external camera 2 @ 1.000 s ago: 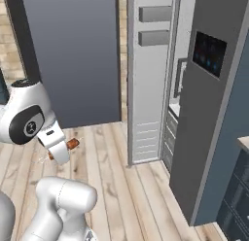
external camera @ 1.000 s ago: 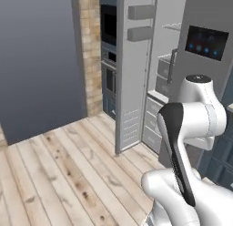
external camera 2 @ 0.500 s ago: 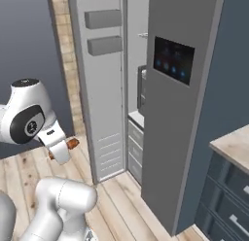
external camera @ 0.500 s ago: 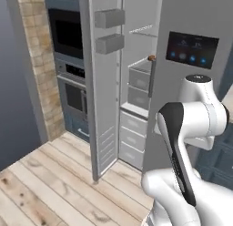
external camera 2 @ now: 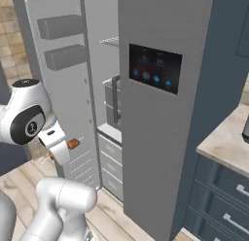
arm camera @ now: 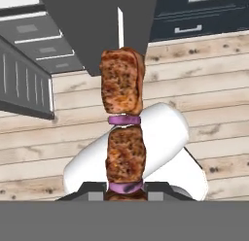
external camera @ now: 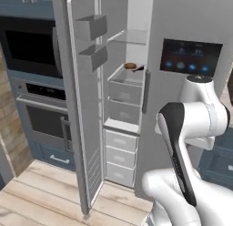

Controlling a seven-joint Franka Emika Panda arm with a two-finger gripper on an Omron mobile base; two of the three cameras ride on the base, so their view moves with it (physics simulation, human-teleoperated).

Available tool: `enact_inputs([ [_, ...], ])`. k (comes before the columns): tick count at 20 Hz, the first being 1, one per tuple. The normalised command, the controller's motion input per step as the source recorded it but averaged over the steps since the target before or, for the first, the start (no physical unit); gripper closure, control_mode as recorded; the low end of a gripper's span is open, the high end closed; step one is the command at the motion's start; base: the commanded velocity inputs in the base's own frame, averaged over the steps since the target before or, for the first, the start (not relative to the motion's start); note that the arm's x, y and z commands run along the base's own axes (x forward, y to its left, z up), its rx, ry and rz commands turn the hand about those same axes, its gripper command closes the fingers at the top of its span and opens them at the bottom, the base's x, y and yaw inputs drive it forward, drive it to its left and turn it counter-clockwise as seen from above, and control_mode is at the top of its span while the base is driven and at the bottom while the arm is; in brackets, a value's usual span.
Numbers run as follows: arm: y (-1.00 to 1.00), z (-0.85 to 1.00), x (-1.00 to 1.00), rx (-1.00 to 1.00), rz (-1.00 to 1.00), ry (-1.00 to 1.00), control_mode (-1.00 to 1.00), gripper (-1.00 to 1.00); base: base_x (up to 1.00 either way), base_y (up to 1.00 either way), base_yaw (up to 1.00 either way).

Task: Store the kebab skewer in the freezer for long-term storage. Close the freezer door after placing the cooked food.

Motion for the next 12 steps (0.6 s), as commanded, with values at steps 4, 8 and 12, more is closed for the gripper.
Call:
enact_inputs([
  [4,0.00,0.00,0.00,0.00,0.00,0.00,1.00,1.00,0.63,0.55,-0.28],
  [8,0.00,0.00,0.00,0.00,0.00,0.00,1.00,1.00,0.47,0.06,-0.01],
  [12,0.00,0.00,0.00,0.00,0.00,0.00,1.00,1.00,0.57,-0.09,0.11],
])
